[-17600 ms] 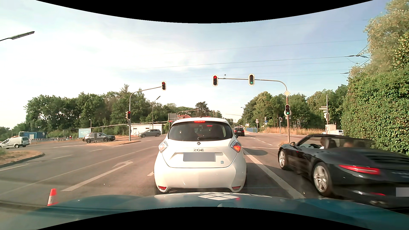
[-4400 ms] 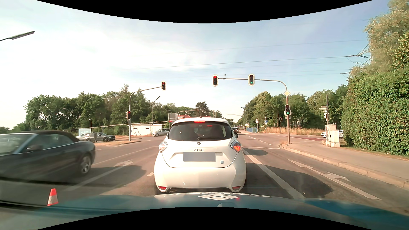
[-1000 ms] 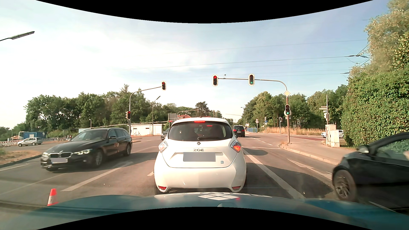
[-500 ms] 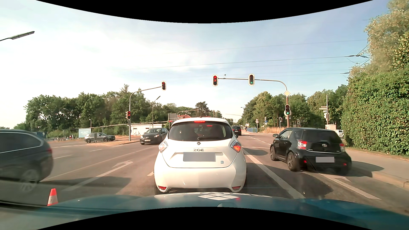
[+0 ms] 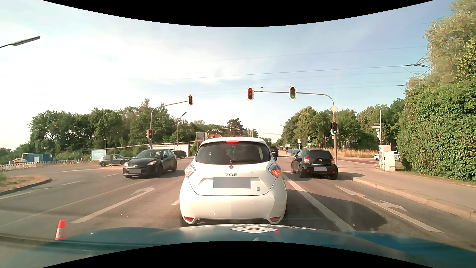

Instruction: Follow the waypoints while adhering to traffic rules and regulations

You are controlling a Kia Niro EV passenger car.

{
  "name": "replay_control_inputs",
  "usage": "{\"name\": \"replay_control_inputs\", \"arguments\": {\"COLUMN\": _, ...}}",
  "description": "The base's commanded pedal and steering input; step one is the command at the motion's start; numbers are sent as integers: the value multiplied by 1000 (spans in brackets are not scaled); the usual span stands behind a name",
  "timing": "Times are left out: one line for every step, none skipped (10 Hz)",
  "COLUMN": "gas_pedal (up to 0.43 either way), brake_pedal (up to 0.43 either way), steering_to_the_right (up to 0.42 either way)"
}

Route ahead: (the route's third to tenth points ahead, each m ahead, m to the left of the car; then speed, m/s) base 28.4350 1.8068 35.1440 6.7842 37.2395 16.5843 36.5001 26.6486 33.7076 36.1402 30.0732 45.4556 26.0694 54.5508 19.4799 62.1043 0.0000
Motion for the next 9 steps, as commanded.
{"name": "replay_control_inputs", "arguments": {"gas_pedal": 0, "brake_pedal": 250, "steering_to_the_right": 5}}
{"name": "replay_control_inputs", "arguments": {"gas_pedal": 0, "brake_pedal": 232, "steering_to_the_right": 5}}
{"name": "replay_control_inputs", "arguments": {"gas_pedal": 0, "brake_pedal": 189, "steering_to_the_right": 5}}
{"name": "replay_control_inputs", "arguments": {"gas_pedal": 0, "brake_pedal": 91, "steering_to_the_right": 6}}
{"name": "replay_control_inputs", "arguments": {"gas_pedal": 0, "brake_pedal": 12, "steering_to_the_right": 5}}
{"name": "replay_control_inputs", "arguments": {"gas_pedal": 0, "brake_pedal": 12, "steering_to_the_right": 5}}
{"name": "replay_control_inputs", "arguments": {"gas_pedal": 0, "brake_pedal": 18, "steering_to_the_right": 5}}
{"name": "replay_control_inputs", "arguments": {"gas_pedal": 0, "brake_pedal": 18, "steering_to_the_right": 5}}
{"name": "replay_control_inputs", "arguments": {"gas_pedal": 0, "brake_pedal": 49, "steering_to_the_right": 5}}
